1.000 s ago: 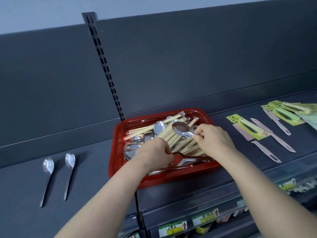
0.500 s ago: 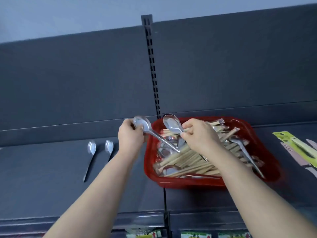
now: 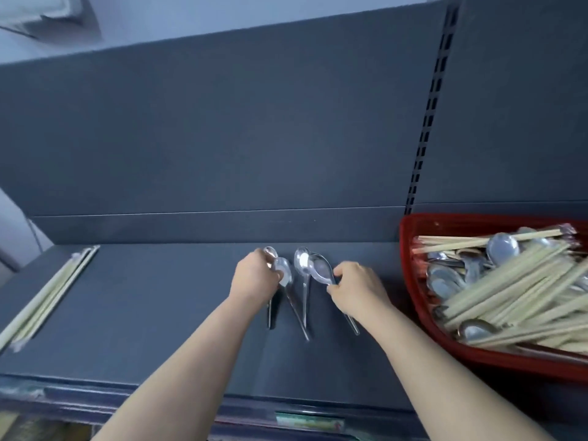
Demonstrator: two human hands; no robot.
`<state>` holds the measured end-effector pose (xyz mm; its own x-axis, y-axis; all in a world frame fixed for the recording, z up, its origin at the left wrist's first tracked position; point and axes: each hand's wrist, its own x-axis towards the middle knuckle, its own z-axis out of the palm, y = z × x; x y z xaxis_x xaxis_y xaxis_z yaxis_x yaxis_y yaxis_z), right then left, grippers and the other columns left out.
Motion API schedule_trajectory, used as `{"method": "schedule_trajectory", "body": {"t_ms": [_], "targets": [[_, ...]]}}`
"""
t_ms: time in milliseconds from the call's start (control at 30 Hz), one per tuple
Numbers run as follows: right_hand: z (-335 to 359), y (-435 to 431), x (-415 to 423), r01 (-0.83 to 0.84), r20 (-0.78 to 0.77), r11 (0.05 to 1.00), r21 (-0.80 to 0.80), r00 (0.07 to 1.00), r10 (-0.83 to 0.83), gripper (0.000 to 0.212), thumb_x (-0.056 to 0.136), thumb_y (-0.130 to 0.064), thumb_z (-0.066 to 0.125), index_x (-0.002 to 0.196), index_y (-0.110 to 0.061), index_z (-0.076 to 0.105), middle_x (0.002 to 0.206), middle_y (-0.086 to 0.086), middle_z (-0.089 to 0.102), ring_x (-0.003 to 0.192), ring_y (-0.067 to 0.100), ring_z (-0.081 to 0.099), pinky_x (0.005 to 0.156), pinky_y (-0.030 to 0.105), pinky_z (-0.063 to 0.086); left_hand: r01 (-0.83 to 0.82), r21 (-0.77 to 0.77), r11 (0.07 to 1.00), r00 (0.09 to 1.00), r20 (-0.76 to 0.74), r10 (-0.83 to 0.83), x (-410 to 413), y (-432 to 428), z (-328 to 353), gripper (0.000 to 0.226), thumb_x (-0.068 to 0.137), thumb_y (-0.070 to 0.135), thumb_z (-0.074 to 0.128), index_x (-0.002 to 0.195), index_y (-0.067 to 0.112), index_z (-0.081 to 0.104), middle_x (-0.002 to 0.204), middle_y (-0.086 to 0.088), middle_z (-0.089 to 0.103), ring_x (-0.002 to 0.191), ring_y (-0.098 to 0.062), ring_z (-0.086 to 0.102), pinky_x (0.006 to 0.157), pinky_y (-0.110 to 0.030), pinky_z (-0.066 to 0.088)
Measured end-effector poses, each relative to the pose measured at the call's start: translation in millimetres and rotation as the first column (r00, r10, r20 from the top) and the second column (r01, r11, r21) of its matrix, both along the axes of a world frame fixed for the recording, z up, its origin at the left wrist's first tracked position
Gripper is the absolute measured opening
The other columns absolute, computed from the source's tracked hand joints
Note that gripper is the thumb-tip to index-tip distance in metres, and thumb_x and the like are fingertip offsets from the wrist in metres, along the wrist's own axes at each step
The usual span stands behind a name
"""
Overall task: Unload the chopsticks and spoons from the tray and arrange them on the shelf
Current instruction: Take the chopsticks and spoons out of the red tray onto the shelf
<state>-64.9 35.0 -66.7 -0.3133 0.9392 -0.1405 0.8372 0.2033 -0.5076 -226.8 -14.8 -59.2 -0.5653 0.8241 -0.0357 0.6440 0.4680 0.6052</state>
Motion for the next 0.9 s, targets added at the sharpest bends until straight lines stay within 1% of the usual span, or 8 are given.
{"method": "schedule_trajectory", "body": {"t_ms": [133, 233, 300, 367, 433, 567, 767, 900], "targets": [[-10, 2, -17, 0.104, -0.021, 0.995, -0.007, 0.994, -0.104, 0.027, 0.085, -0.033, 0.065, 0.107, -0.018, 0.061, 0.109, 0.006, 0.067, 0.104, 0.03, 0.06, 0.078, 0.032, 0.047, 0.089, -0.02, 0.996, 0.995, -0.045, -0.09, -14, 16, -11, 0.024, 0.078, 0.01, 0.062, 0.102, 0.009, 0.058, 0.092, -0.007, 0.066, 0.09, -0.028, 0.063, 0.069, -0.032, 0.05], [-13, 1, -29, 0.113, 0.022, 0.993, -0.009, 0.993, -0.113, 0.035, 0.083, -0.04, 0.066, 0.108, -0.015, 0.058, 0.112, 0.009, 0.066, 0.106, 0.031, 0.06, 0.079, 0.033, 0.047, 0.126, -0.017, 0.992, 0.987, -0.102, -0.127, -21, 26, -16, 0.03, 0.082, 0.015, 0.063, 0.11, 0.01, 0.054, 0.101, -0.007, 0.066, 0.096, -0.027, 0.06, 0.072, -0.03, 0.046], [-9, -2, -30, 0.089, 0.088, 0.995, 0.054, 0.992, -0.093, 0.034, 0.087, -0.041, 0.062, 0.107, -0.014, 0.057, 0.115, 0.009, 0.063, 0.108, 0.032, 0.059, 0.081, 0.034, 0.047, 0.138, 0.001, 0.99, 0.98, -0.145, -0.136, -24, 29, -19, 0.031, 0.085, 0.018, 0.061, 0.113, 0.011, 0.053, 0.108, -0.007, 0.063, 0.099, -0.027, 0.059, 0.076, -0.031, 0.046], [1, -5, -27, 0.053, 0.176, 0.986, 0.161, 0.981, -0.081, 0.033, 0.092, -0.041, 0.057, 0.116, -0.017, 0.056, 0.118, 0.005, 0.059, 0.11, 0.029, 0.058, 0.082, 0.034, 0.046, 0.15, 0.035, 0.988, 0.974, -0.177, -0.141, -23, 30, -17, 0.03, 0.087, 0.021, 0.058, 0.115, 0.014, 0.054, 0.114, -0.003, 0.059, 0.102, -0.026, 0.058, 0.076, -0.03, 0.044], [13, -7, -21, 0.009, 0.251, 0.956, 0.292, 0.964, -0.085, 0.03, 0.095, -0.035, 0.054, 0.121, -0.021, 0.055, 0.119, 0.001, 0.057, 0.114, 0.024, 0.054, 0.081, 0.034, 0.045, 0.184, 0.064, 0.981, 0.961, -0.22, -0.166, -18, 33, -11, 0.026, 0.087, 0.02, 0.056, 0.112, 0.017, 0.056, 0.111, -0.001, 0.058, 0.1, -0.025, 0.058, 0.075, -0.03, 0.045], [32, -6, 1, -0.042, 0.344, 0.864, 0.502, 0.926, -0.155, 0.022, 0.093, -0.022, 0.053, 0.114, -0.026, 0.059, 0.115, -0.003, 0.058, 0.114, 0.022, 0.049, 0.084, 0.035, 0.041, 0.297, 0.109, 0.949, 0.929, -0.263, -0.26, 7, 41, 10, 0.019, 0.086, 0.021, 0.06, 0.105, 0.021, 0.061, 0.104, 0.003, 0.061, 0.099, -0.02, 0.057, 0.074, -0.03, 0.047], [46, -1, 69, 0.017, 0.338, 0.834, 0.552, 0.91, -0.242, 0.026, 0.093, -0.02, 0.051, 0.115, -0.028, 0.061, 0.117, -0.005, 0.059, 0.115, 0.022, 0.049, 0.089, 0.036, 0.038, 0.471, 0.144, 0.87, 0.862, -0.285, -0.419, 77, 59, 35, 0.016, 0.083, 0.022, 0.062, 0.097, 0.026, 0.066, 0.083, 0.013, 0.061, 0.093, -0.017, 0.061, 0.076, -0.028, 0.049], [46, 2, 134, 0.118, 0.329, 0.852, 0.51, 0.889, -0.319, 0.026, 0.092, -0.019, 0.051, 0.113, -0.027, 0.063, 0.114, -0.004, 0.061, 0.113, 0.022, 0.052, 0.088, 0.035, 0.04, 0.562, 0.145, 0.814, 0.805, -0.32, -0.499, 140, 71, 39, 0.014, 0.083, 0.024, 0.062, 0.095, 0.026, 0.068, 0.094, 0.008, 0.07, 0.094, -0.018, 0.063, 0.074, -0.028, 0.048]]}}
